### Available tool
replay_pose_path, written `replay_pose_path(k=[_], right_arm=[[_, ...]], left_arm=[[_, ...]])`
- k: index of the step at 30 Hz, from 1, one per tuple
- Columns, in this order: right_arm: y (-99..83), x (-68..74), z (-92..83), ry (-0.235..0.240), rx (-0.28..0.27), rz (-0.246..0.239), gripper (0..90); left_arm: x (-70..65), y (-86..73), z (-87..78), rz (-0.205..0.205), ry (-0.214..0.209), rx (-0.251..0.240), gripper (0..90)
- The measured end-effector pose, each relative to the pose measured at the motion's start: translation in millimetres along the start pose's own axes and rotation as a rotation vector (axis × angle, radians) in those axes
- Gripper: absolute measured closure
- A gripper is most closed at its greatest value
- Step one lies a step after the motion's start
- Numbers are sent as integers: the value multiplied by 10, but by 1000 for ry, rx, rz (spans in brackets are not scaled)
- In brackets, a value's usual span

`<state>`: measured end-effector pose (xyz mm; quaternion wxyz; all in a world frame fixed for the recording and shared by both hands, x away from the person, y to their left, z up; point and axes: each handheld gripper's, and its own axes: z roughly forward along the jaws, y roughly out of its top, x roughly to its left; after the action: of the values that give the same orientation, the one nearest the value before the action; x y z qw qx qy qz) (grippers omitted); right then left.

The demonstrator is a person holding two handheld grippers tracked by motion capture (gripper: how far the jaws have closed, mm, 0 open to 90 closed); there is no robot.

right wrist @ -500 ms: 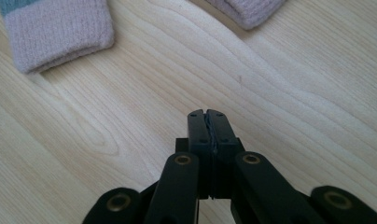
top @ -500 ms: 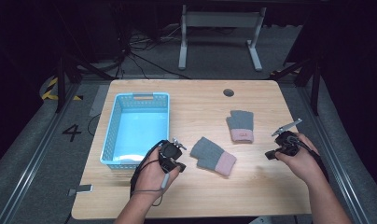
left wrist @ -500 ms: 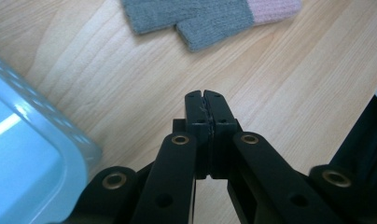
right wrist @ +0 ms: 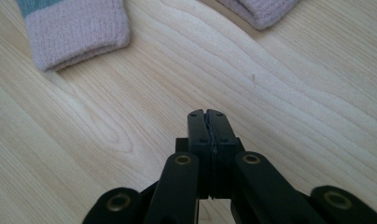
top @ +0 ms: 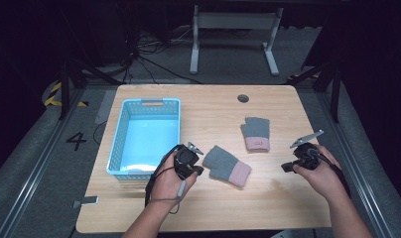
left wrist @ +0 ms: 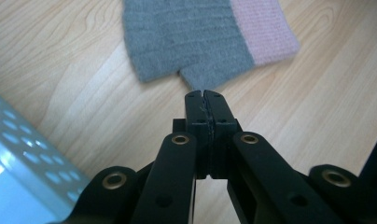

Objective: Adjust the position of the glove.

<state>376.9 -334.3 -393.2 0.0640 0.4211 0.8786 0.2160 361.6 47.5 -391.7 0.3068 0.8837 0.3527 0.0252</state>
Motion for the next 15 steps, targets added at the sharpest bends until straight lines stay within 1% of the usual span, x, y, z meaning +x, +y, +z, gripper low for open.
replay_pose_path(k=[1, 3, 4, 6, 9, 11, 13, 14, 15], right_arm=[[-7, 5, 2, 0, -1, 2, 900], [-35, 22, 15, 4, 5, -1, 900], [-47, 31, 18, 3, 6, -1, 900], [-78, 41, 16, 8, 6, -1, 900], [-107, 52, 20, 5, 1, -1, 900], [-121, 61, 28, 2, -2, -5, 900], [-138, 76, 34, 4, -6, -9, 900], [-138, 76, 34, 4, -6, -9, 900], [-158, 88, 43, 12, -2, -20, 900]], left_arm=[[1, 9, 18, 2, 5, -9, 895], [0, 24, 31, -4, -10, -21, 895], [-5, 40, 55, -2, -4, -23, 895], [-5, 65, 119, 5, 10, -17, 897], [13, 90, 254, 0, 7, 8, 897], [14, 95, 322, -3, 9, 15, 897], [26, 103, 380, -4, 5, 2, 874], [26, 103, 380, -4, 5, 2, 874], [44, 108, 416, -15, 5, -7, 877]])
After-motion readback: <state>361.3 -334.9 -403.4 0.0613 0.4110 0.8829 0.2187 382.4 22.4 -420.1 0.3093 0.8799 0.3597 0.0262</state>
